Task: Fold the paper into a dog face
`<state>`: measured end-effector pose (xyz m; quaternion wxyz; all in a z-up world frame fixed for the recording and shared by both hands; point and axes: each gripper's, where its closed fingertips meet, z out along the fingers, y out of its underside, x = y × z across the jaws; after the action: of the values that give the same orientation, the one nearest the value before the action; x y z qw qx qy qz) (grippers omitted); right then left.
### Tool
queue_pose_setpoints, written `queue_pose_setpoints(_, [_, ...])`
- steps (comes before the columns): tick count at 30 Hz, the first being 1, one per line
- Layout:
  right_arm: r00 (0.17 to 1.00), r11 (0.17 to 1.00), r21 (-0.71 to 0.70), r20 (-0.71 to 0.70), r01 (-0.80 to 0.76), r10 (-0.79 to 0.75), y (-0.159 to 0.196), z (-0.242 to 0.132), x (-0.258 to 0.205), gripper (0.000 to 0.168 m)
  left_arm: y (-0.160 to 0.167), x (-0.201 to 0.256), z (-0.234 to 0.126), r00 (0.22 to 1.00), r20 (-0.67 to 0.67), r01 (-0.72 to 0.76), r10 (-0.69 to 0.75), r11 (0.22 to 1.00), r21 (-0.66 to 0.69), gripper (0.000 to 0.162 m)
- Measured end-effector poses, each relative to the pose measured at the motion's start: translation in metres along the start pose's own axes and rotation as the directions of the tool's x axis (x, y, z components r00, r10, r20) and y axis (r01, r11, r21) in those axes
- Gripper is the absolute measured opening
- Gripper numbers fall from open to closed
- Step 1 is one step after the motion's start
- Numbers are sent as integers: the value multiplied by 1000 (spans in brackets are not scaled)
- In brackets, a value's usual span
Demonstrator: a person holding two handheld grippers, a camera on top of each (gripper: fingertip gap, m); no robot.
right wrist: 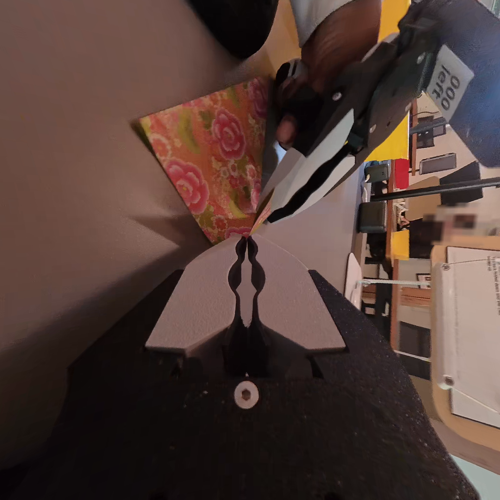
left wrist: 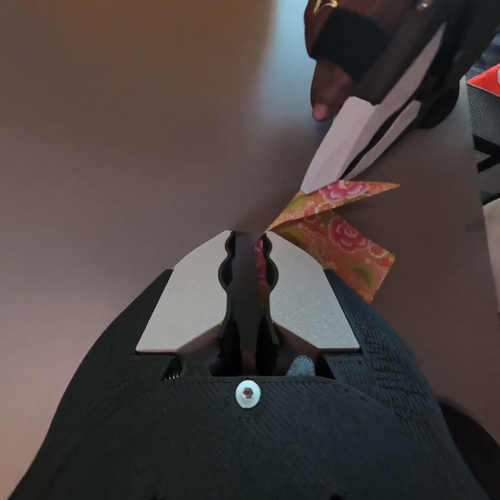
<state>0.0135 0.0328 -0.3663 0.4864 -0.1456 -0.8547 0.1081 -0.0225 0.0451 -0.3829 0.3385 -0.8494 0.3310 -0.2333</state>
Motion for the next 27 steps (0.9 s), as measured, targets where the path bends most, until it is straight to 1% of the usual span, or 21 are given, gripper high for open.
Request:
queue_pose_setpoints(4, [985,983,-73,-22,168,-170,-1,3,-2,1,0,-1,0,1000,13,19,-19,1000,2,16])
queue_pose_setpoints(8, [946,937,-153,-29,314,-322,-1,5,-3,1,-1,-2,0,997,-11,73,-73,997,8,13])
queue_pose_setpoints(12, [907,894,-174,-10,414,-422,0,6,-8,1,-1,0,-1,993,-51,104,-104,995,8,13])
queue_pose_setpoints(20, [847,836,-160,-7,524,-532,-3,6,-9,1,1,4,-5,990,-86,116,-114,993,10,15])
queue_pose_setpoints(22, [847,838,-154,-11,524,-532,-4,6,-9,1,-2,3,-10,988,-94,131,-126,990,51,16])
queue_pose_setpoints(24, [850,842,-147,-13,519,-526,-4,6,-9,1,-6,1,-17,988,-78,142,-135,985,102,17])
queue_pose_setpoints(27, [862,854,-140,-14,500,-507,-4,6,-9,1,-4,4,-20,994,-1,108,-108,988,107,23])
